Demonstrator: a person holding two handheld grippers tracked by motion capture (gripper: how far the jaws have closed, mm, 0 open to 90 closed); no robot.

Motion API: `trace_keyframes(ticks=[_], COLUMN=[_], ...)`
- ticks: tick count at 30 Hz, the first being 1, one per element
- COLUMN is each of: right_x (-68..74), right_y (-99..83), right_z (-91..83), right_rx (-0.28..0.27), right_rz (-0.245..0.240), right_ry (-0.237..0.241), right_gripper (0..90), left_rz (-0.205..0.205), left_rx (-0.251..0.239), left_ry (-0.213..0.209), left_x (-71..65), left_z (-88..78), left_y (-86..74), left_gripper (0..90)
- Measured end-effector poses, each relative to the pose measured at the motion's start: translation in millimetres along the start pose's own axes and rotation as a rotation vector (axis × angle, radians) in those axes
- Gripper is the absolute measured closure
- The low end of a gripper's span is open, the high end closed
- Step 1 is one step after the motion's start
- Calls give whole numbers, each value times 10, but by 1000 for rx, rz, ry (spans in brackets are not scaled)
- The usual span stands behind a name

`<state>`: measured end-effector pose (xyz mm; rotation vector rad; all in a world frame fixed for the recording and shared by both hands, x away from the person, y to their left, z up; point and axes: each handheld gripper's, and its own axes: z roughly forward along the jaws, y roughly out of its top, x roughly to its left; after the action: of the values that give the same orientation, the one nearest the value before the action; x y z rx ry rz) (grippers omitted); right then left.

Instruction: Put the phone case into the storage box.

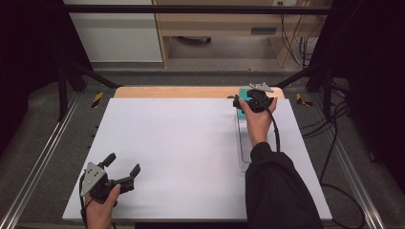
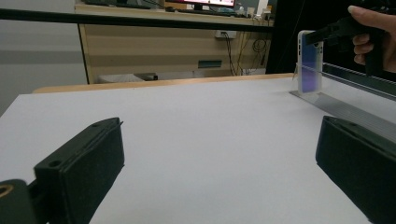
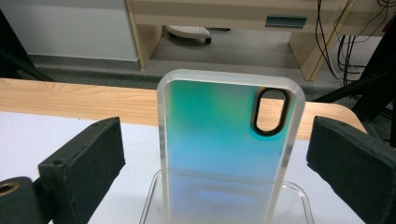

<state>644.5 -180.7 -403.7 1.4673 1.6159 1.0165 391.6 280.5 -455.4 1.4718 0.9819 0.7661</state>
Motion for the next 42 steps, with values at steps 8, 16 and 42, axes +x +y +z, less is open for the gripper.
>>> trace_keyframes(ticks=[8, 16, 42], right_x=[-41, -51, -119], right_y=[11, 17, 86], right_z=[-94, -150, -335], right_rx=[37, 80, 119], right_rz=[10, 19, 39], right_ry=[17, 45, 68], right_gripper=[43, 43, 48], left_rz=[2, 3, 12], left_rx=[1, 3, 5], left_ry=[1, 0, 6], left_x=[-6, -9, -15], left_z=[2, 6, 10], left_y=[0, -1, -1], left_gripper=[8, 6, 6])
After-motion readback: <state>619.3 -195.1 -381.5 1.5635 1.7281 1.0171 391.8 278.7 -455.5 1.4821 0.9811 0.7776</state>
